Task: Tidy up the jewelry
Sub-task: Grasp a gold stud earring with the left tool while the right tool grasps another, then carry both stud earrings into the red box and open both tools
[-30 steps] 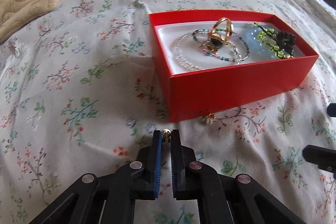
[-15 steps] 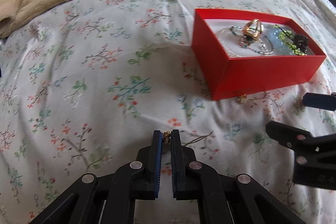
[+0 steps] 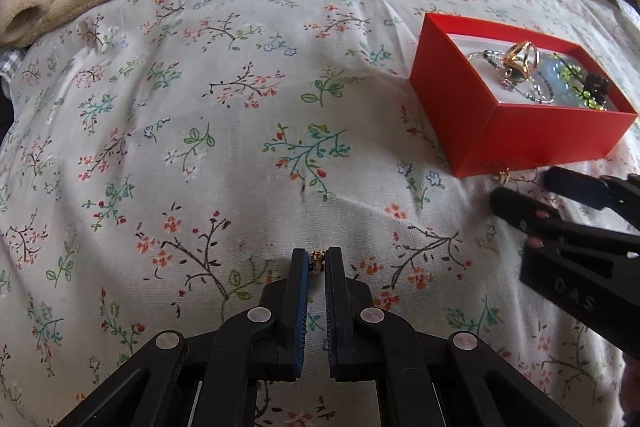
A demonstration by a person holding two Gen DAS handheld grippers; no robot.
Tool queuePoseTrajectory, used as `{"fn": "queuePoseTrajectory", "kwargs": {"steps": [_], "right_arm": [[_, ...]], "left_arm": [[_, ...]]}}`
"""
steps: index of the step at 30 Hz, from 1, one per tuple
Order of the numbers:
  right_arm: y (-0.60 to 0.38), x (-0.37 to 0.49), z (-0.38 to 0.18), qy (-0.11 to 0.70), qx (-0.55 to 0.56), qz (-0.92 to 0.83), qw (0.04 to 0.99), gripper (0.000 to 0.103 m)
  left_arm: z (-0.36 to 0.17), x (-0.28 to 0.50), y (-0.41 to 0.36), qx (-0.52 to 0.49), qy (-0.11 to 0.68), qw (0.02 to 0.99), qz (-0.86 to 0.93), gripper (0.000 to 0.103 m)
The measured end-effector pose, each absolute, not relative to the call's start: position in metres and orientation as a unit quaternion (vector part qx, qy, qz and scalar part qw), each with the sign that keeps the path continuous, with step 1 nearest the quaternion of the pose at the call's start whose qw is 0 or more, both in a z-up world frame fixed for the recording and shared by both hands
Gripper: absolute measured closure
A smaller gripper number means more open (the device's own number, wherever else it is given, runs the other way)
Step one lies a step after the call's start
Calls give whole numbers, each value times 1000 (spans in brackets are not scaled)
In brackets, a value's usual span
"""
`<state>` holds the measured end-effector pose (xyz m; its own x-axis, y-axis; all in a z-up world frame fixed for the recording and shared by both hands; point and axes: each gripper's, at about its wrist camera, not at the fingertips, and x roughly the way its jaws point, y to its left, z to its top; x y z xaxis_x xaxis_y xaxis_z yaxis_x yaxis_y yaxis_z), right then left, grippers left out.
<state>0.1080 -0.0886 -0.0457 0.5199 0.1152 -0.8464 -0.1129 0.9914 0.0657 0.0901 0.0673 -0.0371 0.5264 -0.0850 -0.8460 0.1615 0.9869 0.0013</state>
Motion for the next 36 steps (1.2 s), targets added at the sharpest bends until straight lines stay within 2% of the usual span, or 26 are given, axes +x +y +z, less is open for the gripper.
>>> {"fn": "queuePoseTrajectory", "kwargs": {"steps": [7, 10, 12, 14, 36], "right_arm": [[-85, 112, -46, 480, 23, 40, 876, 62], [-83, 111, -46, 477, 21, 33, 878, 75], [-82, 110, -45, 475, 17, 37, 879, 89], [-81, 111, -46, 477, 19, 45, 878, 95], [-137, 96, -30, 505, 77, 114, 852, 97]], "left_arm": [[-38, 88, 71, 37, 483, 872, -73, 100], [-38, 87, 73, 36, 483, 872, -73, 100], [-39, 87, 73, 37, 483, 872, -72, 100], [-39, 87, 73, 37, 484, 871, -71, 100], [-35, 88, 66, 41, 482, 872, -78, 100]]}}
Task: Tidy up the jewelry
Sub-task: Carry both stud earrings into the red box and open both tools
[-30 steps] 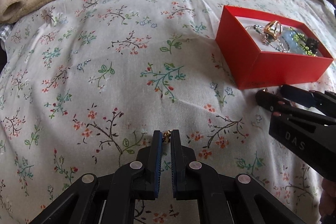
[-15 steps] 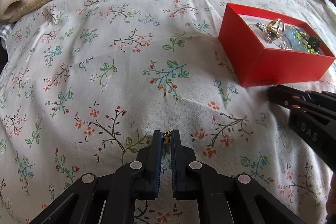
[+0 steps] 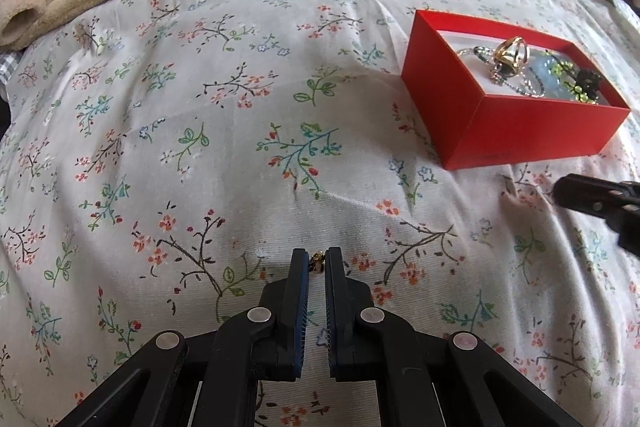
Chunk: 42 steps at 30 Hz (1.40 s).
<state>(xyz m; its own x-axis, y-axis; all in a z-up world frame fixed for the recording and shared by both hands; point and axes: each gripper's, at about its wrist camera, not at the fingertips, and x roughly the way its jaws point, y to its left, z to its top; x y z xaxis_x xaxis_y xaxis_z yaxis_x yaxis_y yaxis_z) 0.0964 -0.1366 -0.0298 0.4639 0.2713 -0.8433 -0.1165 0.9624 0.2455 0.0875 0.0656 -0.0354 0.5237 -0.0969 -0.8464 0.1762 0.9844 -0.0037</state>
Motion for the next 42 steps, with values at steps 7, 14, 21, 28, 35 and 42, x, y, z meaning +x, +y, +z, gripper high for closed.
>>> {"fn": "queuePoseTrajectory", "kwargs": {"steps": [7, 14, 21, 28, 35, 42], "right_arm": [[-169, 88, -12, 504, 99, 115, 850, 97], [-188, 84, 6, 498, 116, 116, 852, 97], [-191, 87, 21, 490, 121, 125, 854, 97], [-194, 99, 32, 482, 125, 125, 858, 97], [-204, 114, 38, 478, 145, 122, 857, 97], [-203, 128, 34, 486, 158, 121, 851, 97]], "left_arm": [[-28, 88, 58, 32, 477, 874, -89, 100], [-14, 88, 41, 24, 466, 878, -104, 100], [4, 91, 16, 18, 449, 884, -125, 100], [19, 101, -5, 5, 434, 890, -136, 100], [27, 113, -18, -10, 420, 896, -144, 100], [24, 128, -29, -13, 416, 897, -151, 100]]}}
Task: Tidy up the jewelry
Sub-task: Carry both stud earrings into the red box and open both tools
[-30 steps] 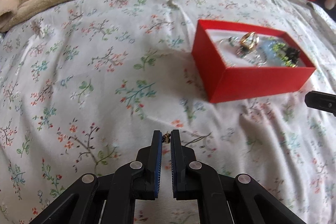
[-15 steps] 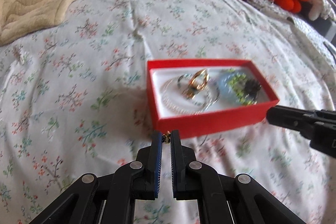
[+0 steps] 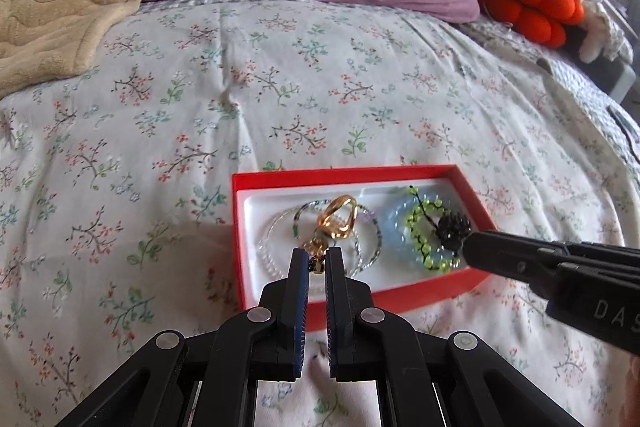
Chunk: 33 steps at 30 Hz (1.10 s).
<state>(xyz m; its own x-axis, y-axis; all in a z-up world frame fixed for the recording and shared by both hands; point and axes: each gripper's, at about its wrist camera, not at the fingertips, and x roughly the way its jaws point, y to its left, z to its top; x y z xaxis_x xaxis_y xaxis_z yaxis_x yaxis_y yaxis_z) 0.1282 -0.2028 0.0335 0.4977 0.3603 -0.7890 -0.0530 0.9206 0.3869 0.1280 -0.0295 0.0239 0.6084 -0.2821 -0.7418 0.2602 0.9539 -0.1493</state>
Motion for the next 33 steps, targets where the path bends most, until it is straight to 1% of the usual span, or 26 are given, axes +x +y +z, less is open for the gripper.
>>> {"fn": "queuePoseTrajectory", "kwargs": {"steps": [6, 9, 12, 14, 18, 23, 31, 33], "right_arm": [[-201, 138, 26, 493, 161, 118, 847, 97], [-201, 141, 23, 496, 160, 116, 846, 97], [-203, 143, 21, 499, 160, 114, 844, 97], [-203, 144, 20, 500, 160, 113, 844, 97], [-204, 145, 19, 500, 161, 114, 843, 97], [-199, 147, 19, 501, 158, 120, 842, 97], [-195, 149, 20, 502, 160, 130, 840, 95], [-195, 149, 20, 504, 155, 131, 839, 94]], "left_arm": [[20, 137, -36, -9, 411, 898, -156, 99], [17, 141, -35, -5, 410, 900, -147, 97], [15, 143, -34, -3, 413, 899, -145, 90], [15, 142, -34, 1, 413, 900, -142, 80], [16, 140, -33, 8, 413, 900, -140, 76], [19, 134, -29, 17, 412, 901, -136, 68], [19, 130, -18, 27, 413, 902, -126, 67], [19, 129, -16, 29, 414, 901, -124, 65]]}}
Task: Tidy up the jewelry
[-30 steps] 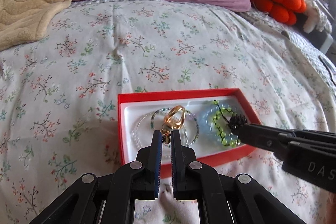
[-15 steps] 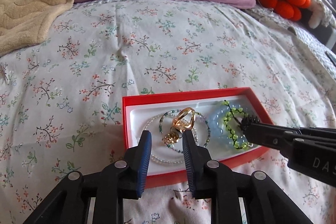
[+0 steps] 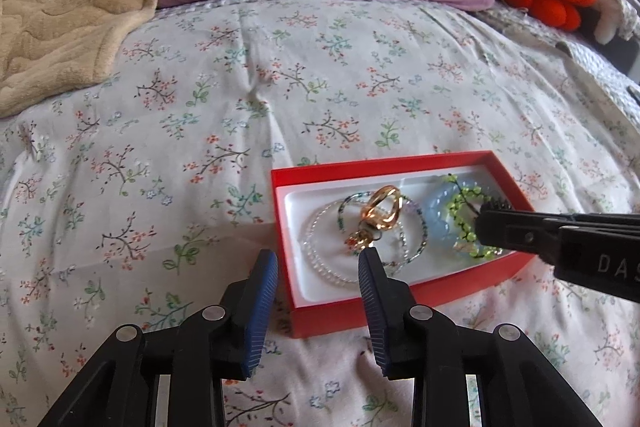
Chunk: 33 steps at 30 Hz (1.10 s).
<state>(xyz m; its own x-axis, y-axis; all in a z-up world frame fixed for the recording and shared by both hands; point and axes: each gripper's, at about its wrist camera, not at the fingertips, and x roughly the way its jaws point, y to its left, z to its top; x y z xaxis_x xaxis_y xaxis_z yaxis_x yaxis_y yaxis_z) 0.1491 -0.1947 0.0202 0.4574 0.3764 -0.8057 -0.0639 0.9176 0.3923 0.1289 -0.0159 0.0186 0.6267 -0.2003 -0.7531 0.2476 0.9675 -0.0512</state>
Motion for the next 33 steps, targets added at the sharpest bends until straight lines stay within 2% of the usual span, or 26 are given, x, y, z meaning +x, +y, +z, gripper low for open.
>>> {"fn": "queuePoseTrajectory", "kwargs": {"steps": [1, 2, 3, 5, 6, 12, 15, 17, 20, 23, 25, 31, 33], "right_arm": [[-195, 149, 20, 505, 152, 130, 840, 93], [-195, 148, 21, 506, 148, 130, 840, 87], [-195, 147, 21, 505, 146, 129, 841, 77], [-197, 144, 23, 502, 141, 129, 844, 62], [-197, 143, 24, 500, 140, 129, 845, 59], [-199, 133, 33, 495, 117, 130, 851, 59], [-201, 125, 37, 497, 106, 125, 852, 58], [-202, 122, 38, 497, 99, 123, 853, 56], [-205, 114, 41, 499, 85, 114, 855, 47], [-206, 104, 44, 501, 70, 106, 856, 38], [-207, 97, 44, 504, 61, 100, 856, 33], [-204, 78, 45, 498, 24, 80, 863, 8], [-204, 73, 44, 495, 21, 76, 865, 0]], "left_arm": [[18, 129, -15, 30, 414, 902, -123, 62], [18, 128, -14, 31, 414, 902, -121, 60], [18, 128, -14, 32, 414, 902, -121, 60], [18, 127, -12, 33, 417, 901, -119, 59], [18, 128, -12, 32, 418, 900, -118, 59], [19, 123, -11, 34, 423, 898, -115, 55], [20, 118, -10, 35, 426, 897, -110, 51], [21, 115, -9, 35, 429, 896, -107, 44], [23, 108, -8, 38, 431, 897, -92, 29], [23, 100, -7, 44, 436, 896, -74, 18], [22, 95, -5, 46, 440, 895, -65, 14], [21, 78, 2, 41, 456, 888, -41, 2], [21, 74, 3, 43, 458, 887, -35, 1]]}}
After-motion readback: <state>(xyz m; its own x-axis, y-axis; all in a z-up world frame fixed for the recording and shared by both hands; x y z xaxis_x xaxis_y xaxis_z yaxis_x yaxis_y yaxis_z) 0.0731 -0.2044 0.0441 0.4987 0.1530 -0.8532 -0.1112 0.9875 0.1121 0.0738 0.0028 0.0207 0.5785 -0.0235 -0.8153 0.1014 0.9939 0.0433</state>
